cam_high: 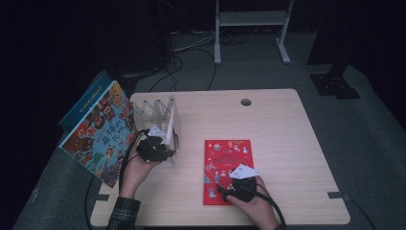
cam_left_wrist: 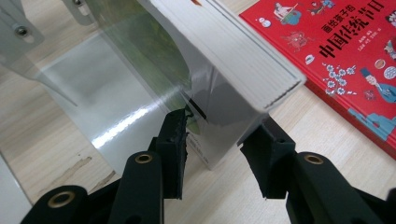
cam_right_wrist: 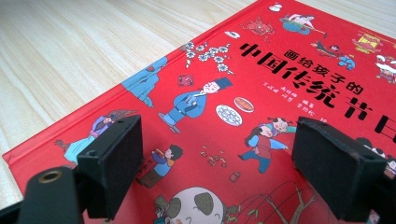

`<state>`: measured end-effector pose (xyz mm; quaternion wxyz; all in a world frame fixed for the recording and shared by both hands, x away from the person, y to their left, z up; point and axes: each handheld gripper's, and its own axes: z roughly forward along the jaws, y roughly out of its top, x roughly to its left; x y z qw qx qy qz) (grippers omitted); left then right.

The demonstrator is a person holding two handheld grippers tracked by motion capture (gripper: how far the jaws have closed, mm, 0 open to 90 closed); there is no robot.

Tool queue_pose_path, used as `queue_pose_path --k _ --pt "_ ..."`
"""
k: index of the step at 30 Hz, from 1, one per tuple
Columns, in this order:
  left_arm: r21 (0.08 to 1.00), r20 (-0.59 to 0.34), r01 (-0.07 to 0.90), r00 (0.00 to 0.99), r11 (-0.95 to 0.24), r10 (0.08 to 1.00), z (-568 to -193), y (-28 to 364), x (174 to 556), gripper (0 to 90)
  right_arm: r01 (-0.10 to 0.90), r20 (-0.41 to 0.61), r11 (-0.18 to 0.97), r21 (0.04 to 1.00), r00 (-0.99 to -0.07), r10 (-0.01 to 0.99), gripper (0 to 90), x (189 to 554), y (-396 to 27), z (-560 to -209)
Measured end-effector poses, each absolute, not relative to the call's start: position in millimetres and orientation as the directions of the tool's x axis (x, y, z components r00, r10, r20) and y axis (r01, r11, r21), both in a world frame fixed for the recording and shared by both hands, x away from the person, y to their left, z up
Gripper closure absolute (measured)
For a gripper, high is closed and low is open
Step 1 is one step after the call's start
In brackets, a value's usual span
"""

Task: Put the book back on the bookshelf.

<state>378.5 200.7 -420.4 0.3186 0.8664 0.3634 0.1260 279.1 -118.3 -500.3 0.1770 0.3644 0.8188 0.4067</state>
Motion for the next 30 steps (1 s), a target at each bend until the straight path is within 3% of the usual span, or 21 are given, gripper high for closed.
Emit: queue_pose_path --k 14,20,26,30 --pt "0.666 -0.035 0.539 0.713 -0.515 0.700 -422.9 208.2 372.7 57.6 0.446 0.003 0.411 0.795 -0.680 0.733 16.3 279.6 -120.0 -500.2" --pt "0.673 -0.021 0.518 0.726 -0.527 0.687 -419.4 213.6 362.0 48.4 0.441 0.004 0.421 0.793 -0.694 0.720 24.5 279.1 -124.0 -494.4" --pt "0.678 -0.021 0.497 0.749 -0.541 0.662 -419.5 215.8 349.8 31.9 0.429 -0.011 0.426 0.796 -0.694 0.720 24.6 280.4 -137.7 -486.6" --pt "0.675 -0.028 0.494 0.759 -0.548 0.650 -423.0 215.3 342.1 26.1 0.428 -0.017 0.428 0.796 -0.691 0.723 24.8 283.1 -150.3 -483.1"
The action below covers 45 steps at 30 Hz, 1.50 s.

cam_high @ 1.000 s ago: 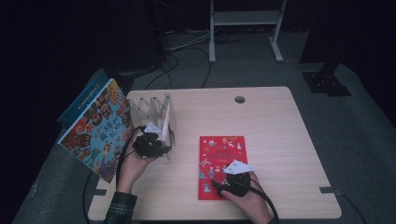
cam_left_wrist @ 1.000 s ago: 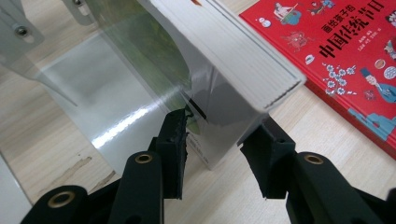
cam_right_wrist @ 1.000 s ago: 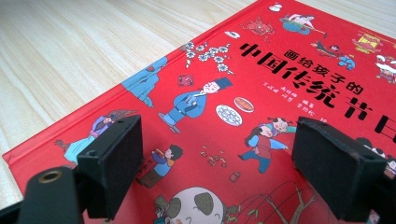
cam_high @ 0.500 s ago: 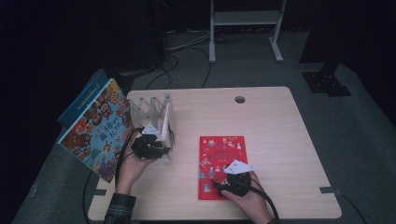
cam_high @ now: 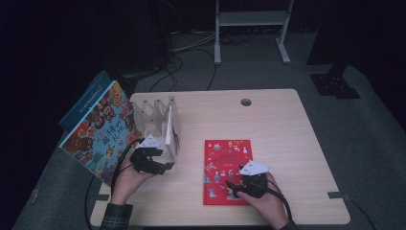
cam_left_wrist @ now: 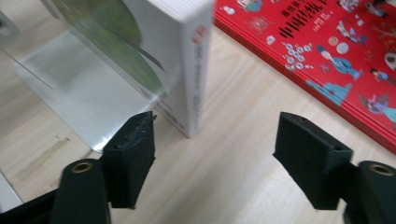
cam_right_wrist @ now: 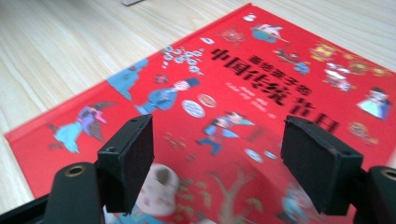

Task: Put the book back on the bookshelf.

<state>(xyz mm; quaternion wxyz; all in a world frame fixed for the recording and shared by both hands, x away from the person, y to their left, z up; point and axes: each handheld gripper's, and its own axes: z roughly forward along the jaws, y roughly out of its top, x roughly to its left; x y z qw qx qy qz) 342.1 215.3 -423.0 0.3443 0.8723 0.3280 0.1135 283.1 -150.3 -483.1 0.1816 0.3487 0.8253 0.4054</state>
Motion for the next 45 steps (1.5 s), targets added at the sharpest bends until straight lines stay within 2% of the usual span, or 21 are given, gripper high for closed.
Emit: queue_pose_path --k 8,17,26,29,45 --pt "0.656 -0.057 0.486 0.795 -0.577 0.604 -435.0 202.6 325.8 19.5 0.442 -0.028 0.426 0.789 -0.666 0.745 25.6 288.8 -184.5 -481.9" --pt "0.638 -0.081 0.474 0.825 -0.607 0.559 -445.2 180.2 315.6 18.3 0.455 -0.041 0.451 0.768 -0.668 0.743 25.8 287.5 -211.0 -486.2" --pt "0.625 -0.095 0.483 0.827 -0.614 0.554 -455.2 154.2 318.7 8.2 0.462 -0.030 0.470 0.752 -0.688 0.725 25.9 279.1 -230.9 -491.1" --pt "0.627 -0.089 0.489 0.818 -0.606 0.569 -456.6 145.5 322.0 1.3 0.458 -0.029 0.473 0.753 -0.695 0.719 25.9 275.0 -234.4 -491.2" --pt "0.631 -0.101 0.486 0.825 -0.605 0.557 -462.1 112.3 344.1 0.7 0.446 -0.005 0.494 0.747 -0.739 0.674 27.4 265.6 -229.1 -493.5"
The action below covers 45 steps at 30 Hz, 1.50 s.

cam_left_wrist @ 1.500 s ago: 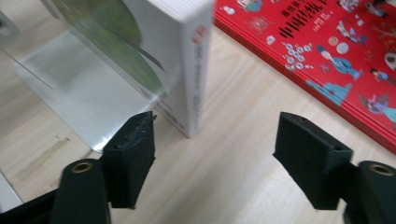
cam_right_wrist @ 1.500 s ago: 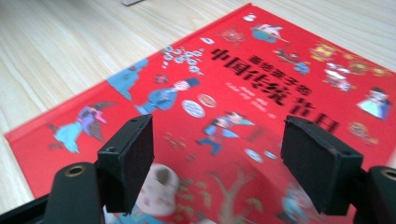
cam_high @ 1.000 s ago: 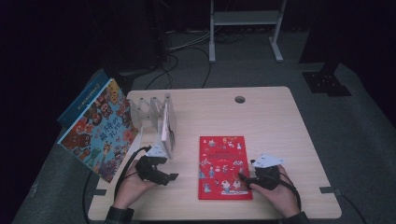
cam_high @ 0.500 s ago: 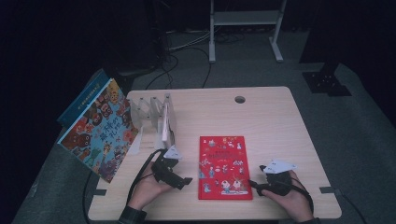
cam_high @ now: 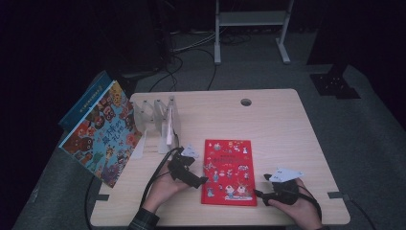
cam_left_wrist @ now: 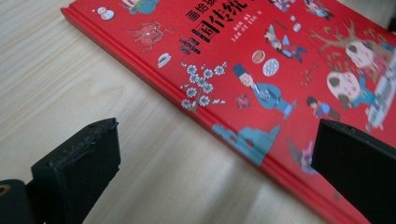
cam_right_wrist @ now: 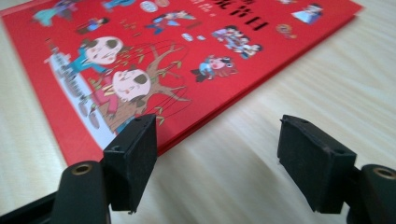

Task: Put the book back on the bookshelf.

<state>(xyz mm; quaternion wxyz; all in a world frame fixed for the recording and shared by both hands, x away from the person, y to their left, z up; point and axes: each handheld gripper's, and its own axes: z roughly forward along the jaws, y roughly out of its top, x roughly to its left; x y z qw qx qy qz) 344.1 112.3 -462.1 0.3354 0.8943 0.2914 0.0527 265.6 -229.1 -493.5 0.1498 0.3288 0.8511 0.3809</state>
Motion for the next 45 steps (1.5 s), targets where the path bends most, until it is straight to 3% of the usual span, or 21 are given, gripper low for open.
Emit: queue_pose_path --k 23,34,45 --pt "0.590 -0.142 0.518 0.822 -0.619 0.551 -480.4 111.1 356.5 0.7 0.381 -0.012 0.553 0.741 -0.816 0.578 26.5 250.7 -155.6 -497.3" --pt "0.574 -0.101 0.512 0.818 -0.639 0.566 -482.5 111.1 356.4 0.5 0.388 0.025 0.544 0.744 -0.830 0.557 25.6 255.9 -145.4 -496.0" --pt "0.570 -0.096 0.515 0.815 -0.640 0.571 -482.1 109.1 355.1 0.4 0.406 -0.005 0.493 0.770 -0.768 0.640 25.8 313.2 -180.2 -471.9"
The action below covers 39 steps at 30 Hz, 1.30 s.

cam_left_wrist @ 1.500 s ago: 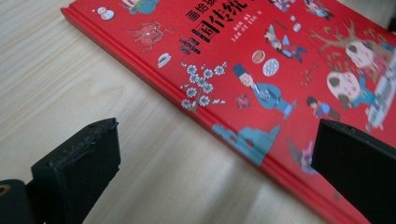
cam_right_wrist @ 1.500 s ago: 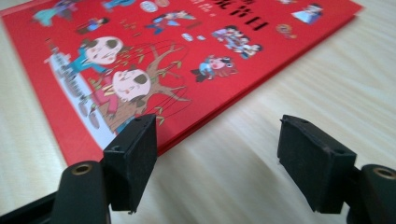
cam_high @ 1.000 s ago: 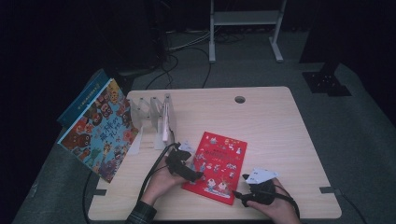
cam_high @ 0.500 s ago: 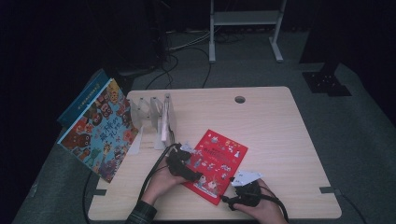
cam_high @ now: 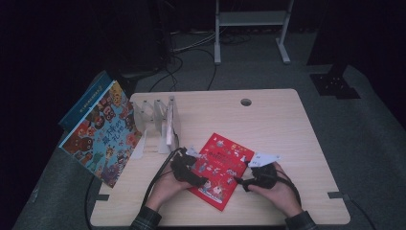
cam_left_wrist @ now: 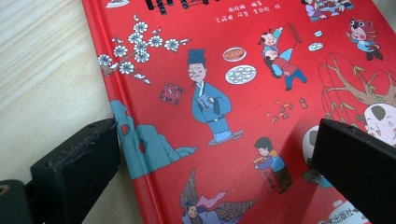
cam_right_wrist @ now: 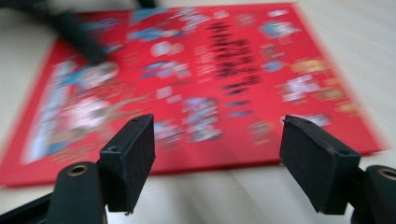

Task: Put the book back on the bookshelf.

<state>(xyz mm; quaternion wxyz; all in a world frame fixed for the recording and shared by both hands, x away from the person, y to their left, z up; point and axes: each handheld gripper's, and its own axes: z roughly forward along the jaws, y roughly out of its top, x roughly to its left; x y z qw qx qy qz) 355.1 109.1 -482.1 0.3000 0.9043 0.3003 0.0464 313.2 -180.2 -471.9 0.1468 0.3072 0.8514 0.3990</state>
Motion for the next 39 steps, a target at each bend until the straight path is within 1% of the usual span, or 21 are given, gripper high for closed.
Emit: queue_pose_path --k 3,9,11,13,17,22,29,32,37,39 --pt "0.569 -0.094 0.513 0.817 -0.642 0.569 -481.8 107.8 354.5 0.4 0.426 0.003 0.478 0.768 -0.749 0.663 26.3 334.8 -187.8 -471.4" --pt "0.564 -0.088 0.510 0.819 -0.649 0.567 -481.1 105.3 353.6 0.3 0.459 0.022 0.481 0.748 -0.740 0.672 26.9 370.6 -195.0 -476.3" --pt "0.565 -0.088 0.509 0.820 -0.649 0.566 -481.2 105.5 353.6 0.3 0.487 0.045 0.477 0.732 -0.733 0.679 26.9 381.7 -197.8 -480.9" --pt "0.565 -0.088 0.509 0.819 -0.649 0.566 -481.2 105.4 353.6 0.3 0.495 0.051 0.475 0.727 -0.729 0.682 27.0 389.1 -200.3 -484.9" --pt "0.566 -0.088 0.509 0.820 -0.649 0.566 -481.3 105.5 353.6 0.3 0.526 0.108 0.448 0.723 -0.726 0.679 25.8 397.6 -206.4 -491.2" --pt "0.567 -0.089 0.509 0.820 -0.648 0.566 -481.4 105.4 353.6 0.3 0.551 0.171 0.424 0.718 -0.731 0.660 25.2 396.8 -210.6 -495.0" --pt "0.568 -0.094 0.501 0.828 -0.653 0.553 -482.0 103.6 353.3 0.3 0.556 0.165 0.419 0.718 -0.721 0.673 24.7 384.2 -214.4 -495.2" --pt "0.565 -0.109 0.505 0.830 -0.653 0.548 -482.5 102.6 353.0 0.3 0.559 0.163 0.415 0.718 -0.714 0.681 24.5 373.4 -217.2 -495.3" --pt "0.566 -0.108 0.488 0.843 -0.664 0.528 -482.8 99.4 351.4 0.3 0.565 0.157 0.401 0.721 -0.697 0.700 24.1 352.5 -221.5 -495.7" --pt "0.568 -0.108 0.482 0.847 -0.668 0.520 -482.9 98.4 351.2 0.3 0.557 0.133 0.414 0.720 -0.697 0.704 24.6 343.4 -222.2 -494.1"
